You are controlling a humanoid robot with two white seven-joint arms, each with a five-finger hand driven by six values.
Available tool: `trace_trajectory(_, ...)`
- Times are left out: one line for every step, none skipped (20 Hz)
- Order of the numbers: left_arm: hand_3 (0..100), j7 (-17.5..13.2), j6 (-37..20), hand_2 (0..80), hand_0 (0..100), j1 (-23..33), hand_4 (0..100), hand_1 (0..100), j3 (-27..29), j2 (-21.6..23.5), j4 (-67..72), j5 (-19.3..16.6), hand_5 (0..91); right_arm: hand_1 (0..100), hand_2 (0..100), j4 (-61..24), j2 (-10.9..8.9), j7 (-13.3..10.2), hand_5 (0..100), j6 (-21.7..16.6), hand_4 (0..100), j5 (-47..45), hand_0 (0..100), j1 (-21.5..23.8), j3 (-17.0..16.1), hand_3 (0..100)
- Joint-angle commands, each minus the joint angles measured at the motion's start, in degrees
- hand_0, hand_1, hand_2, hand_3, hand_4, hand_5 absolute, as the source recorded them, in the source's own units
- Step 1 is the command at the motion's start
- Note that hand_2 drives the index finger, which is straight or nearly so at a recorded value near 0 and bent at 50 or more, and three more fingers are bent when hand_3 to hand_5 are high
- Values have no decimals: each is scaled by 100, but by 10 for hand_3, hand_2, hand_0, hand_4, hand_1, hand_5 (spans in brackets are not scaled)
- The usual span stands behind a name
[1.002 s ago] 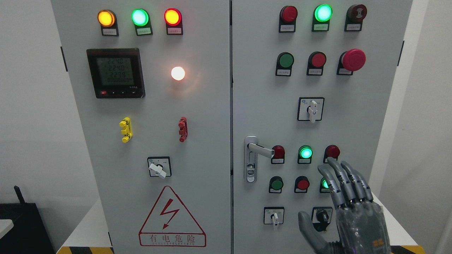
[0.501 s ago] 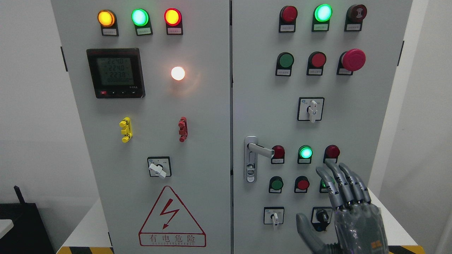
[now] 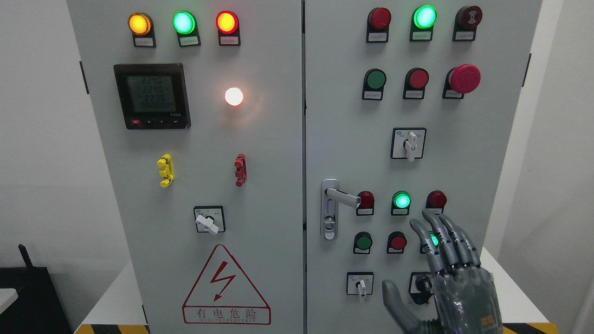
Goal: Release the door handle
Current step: 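Withdraw the open right hand away from the handle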
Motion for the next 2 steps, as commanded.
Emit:
trace_trajectory(0, 2, 5, 0, 120, 6, 0, 389, 62, 1, 97, 0, 0, 148, 0, 5, 17, 8, 0, -3, 52, 0, 379, -16, 12, 126)
trace_trajectory(0, 2, 5, 0, 120, -2, 0, 389, 62, 1, 97, 0, 0, 149, 0, 5, 17, 8, 0, -3, 52, 0, 380, -16, 3, 127)
